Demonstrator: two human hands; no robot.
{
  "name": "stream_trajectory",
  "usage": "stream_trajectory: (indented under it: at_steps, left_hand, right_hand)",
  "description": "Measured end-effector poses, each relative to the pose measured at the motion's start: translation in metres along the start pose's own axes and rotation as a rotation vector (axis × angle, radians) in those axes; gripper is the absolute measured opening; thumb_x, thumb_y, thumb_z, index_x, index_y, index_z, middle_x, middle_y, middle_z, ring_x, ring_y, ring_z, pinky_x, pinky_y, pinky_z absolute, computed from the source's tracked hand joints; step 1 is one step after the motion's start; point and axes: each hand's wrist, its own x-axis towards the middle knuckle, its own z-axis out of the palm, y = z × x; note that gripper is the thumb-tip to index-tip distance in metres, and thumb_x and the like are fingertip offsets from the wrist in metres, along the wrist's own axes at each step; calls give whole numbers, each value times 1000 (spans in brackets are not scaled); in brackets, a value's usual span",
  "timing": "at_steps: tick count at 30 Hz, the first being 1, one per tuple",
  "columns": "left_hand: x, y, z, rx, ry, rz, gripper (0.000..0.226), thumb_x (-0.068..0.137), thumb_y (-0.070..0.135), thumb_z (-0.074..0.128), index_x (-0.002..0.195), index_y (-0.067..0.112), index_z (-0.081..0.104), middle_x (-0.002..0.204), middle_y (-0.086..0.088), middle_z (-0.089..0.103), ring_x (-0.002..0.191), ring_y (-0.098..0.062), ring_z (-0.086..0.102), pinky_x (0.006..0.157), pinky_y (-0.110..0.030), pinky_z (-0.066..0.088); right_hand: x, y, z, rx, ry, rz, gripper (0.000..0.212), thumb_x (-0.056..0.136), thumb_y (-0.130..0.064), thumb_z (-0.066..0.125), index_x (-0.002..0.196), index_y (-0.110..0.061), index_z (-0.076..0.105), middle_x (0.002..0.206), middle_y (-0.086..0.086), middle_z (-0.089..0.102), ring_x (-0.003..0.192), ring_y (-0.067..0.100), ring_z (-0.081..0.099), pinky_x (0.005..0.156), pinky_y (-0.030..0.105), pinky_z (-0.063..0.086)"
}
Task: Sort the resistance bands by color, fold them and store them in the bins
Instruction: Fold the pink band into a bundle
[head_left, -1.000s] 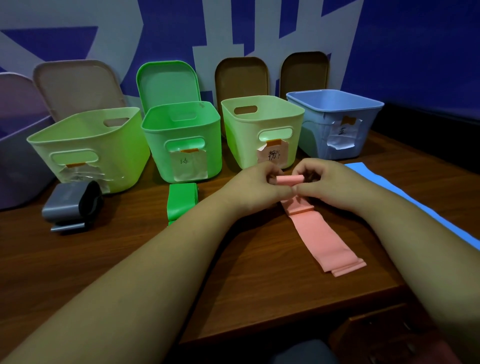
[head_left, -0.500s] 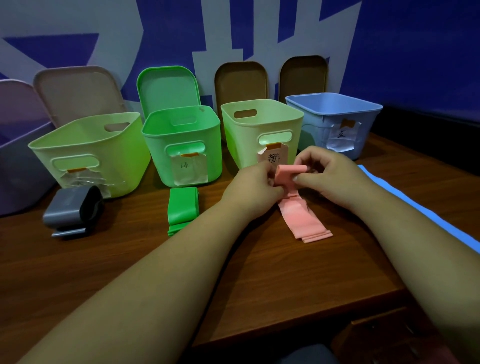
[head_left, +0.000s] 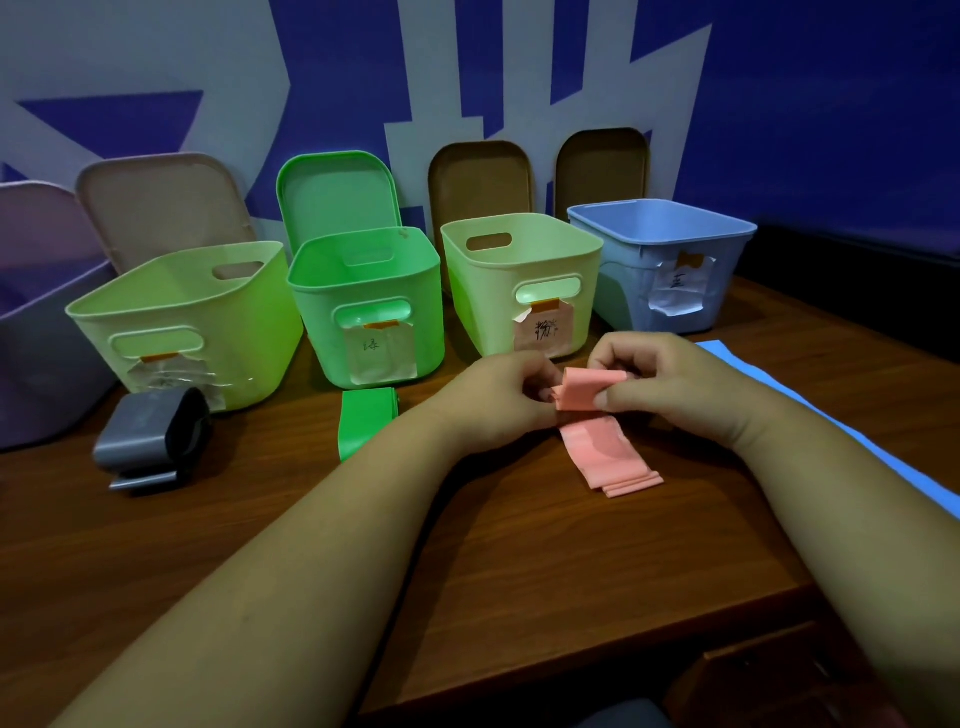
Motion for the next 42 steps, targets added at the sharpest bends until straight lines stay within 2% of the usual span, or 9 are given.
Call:
stream_trajectory:
  at_steps: [9, 14, 18, 21, 26, 30, 34, 38, 42]
  left_hand:
    - [2, -2, -5, -75, -82, -37, 35, 92, 18, 75, 123, 32, 70, 109, 10, 70, 98, -6, 67, 86, -22, 51]
    - [3, -1, 0, -62, -63, -62, 28, 99, 19, 64, 121, 34, 70, 110, 13, 68, 101, -4, 64, 88, -23, 48]
    - [3, 1, 2, -68, -57, -77, 27, 102, 17, 58, 119, 34, 71, 117, 10, 68, 110, -8, 63, 99, -29, 49]
    - [3, 4, 1, -112, -52, -98, 29, 101, 18, 52, 115, 33, 73, 122, 6, 68, 115, -13, 61, 104, -33, 48]
    - [1, 4, -2, -59, -86, -48, 17, 99, 36, 65, 113, 34, 74, 113, 13, 67, 108, -8, 62, 96, -30, 49]
    - [1, 4, 0, 6, -84, -20, 19, 96, 44, 72, 113, 35, 75, 115, 12, 68, 106, -7, 63, 98, -34, 52]
    - [-1, 7, 1, -59, -57, -30, 13, 93, 36, 76, 105, 35, 74, 109, 11, 69, 104, -9, 64, 95, -36, 54]
    - [-1, 7, 2, -145, 60, -70, 13, 90, 26, 77, 102, 29, 72, 102, 4, 71, 96, -15, 66, 83, -32, 55]
    - [4, 3, 6, -107, 186, -115, 15, 93, 22, 75, 107, 26, 71, 100, 5, 68, 90, -11, 64, 68, -24, 48]
  right_hand:
    - [0, 4, -1, -48, -130, 47, 14, 74, -24, 76, 88, -26, 72, 81, -5, 68, 74, 7, 58, 72, 34, 45]
    - [-2, 4, -3, -96, -178, 70, 12, 84, -15, 79, 88, -25, 75, 87, -4, 72, 82, 11, 64, 79, 36, 49]
    - [-3, 2, -2, -139, -190, 79, 16, 73, -29, 74, 89, -27, 74, 87, -4, 71, 82, 12, 63, 78, 37, 48]
    - [-3, 2, -4, -135, -223, 108, 19, 80, -40, 67, 89, -25, 73, 83, -6, 68, 80, 10, 59, 79, 39, 45]
    - [-5, -5, -5, -121, -155, 100, 65, 98, -76, 51, 81, -18, 75, 74, -8, 55, 72, 7, 52, 79, 33, 40]
    - [-3, -1, -2, -112, 12, 102, 50, 99, -63, 60, 82, -18, 71, 79, 3, 65, 76, 10, 57, 79, 35, 44]
    - [1, 11, -2, -195, 65, 168, 15, 95, -48, 72, 95, -33, 72, 91, -11, 72, 90, 13, 66, 81, 35, 53]
    - [5, 16, 0, -248, 28, 185, 11, 93, -53, 70, 98, -43, 74, 106, -19, 70, 102, 4, 65, 97, 40, 54]
    - [10, 22, 4, -257, 86, 187, 18, 90, -58, 74, 94, -41, 75, 98, -16, 72, 92, 6, 68, 91, 41, 58]
